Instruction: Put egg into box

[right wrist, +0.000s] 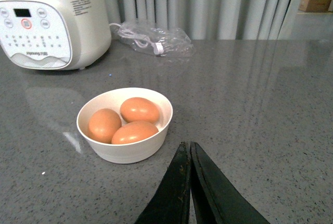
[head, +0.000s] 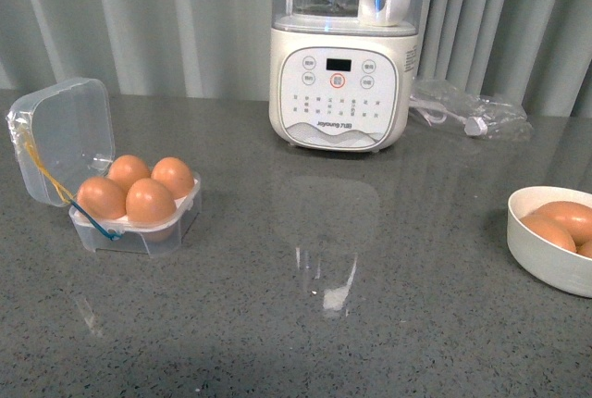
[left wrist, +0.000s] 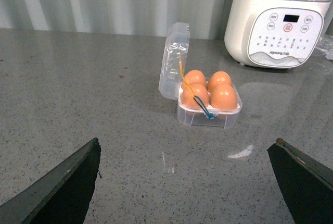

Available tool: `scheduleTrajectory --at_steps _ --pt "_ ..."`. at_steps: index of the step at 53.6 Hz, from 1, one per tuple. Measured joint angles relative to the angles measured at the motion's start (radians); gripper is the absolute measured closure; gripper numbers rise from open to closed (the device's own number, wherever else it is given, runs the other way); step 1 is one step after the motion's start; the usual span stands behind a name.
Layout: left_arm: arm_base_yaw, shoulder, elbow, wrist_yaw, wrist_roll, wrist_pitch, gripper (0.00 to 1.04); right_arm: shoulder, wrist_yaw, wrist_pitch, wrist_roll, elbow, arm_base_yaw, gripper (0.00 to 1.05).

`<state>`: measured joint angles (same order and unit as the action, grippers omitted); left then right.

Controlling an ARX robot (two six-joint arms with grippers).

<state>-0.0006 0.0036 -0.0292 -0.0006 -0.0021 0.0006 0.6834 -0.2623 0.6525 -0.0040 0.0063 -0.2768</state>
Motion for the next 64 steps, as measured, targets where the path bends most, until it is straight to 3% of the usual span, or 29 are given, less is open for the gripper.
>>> scheduleTrajectory --at_steps 22,25,30,57,64 --pt "0.0 0.0 0.0 0.0 0.0 0.0 0.07 -0.286 0.143 -0.256 0.0 0.0 0.152 1.02" --pt "0.0 0.0 0.0 0.0 0.0 0.0 0.07 -0.323 0.24 -0.293 0.001 0.0 0.219 1.02" --pt "0.0 0.0 0.0 0.001 0.0 0.0 0.07 -0.37 0.253 -0.337 0.0 -0.001 0.272 1.02" --pt "0.0 0.0 0.0 0.0 0.0 0.0 0.07 -0.511 0.261 -0.477 0.0 -0.001 0.273 1.02" --pt "0.0 0.0 0.0 0.0 0.0 0.0 0.07 -0.67 0.261 -0.646 0.0 0.0 0.274 1.02"
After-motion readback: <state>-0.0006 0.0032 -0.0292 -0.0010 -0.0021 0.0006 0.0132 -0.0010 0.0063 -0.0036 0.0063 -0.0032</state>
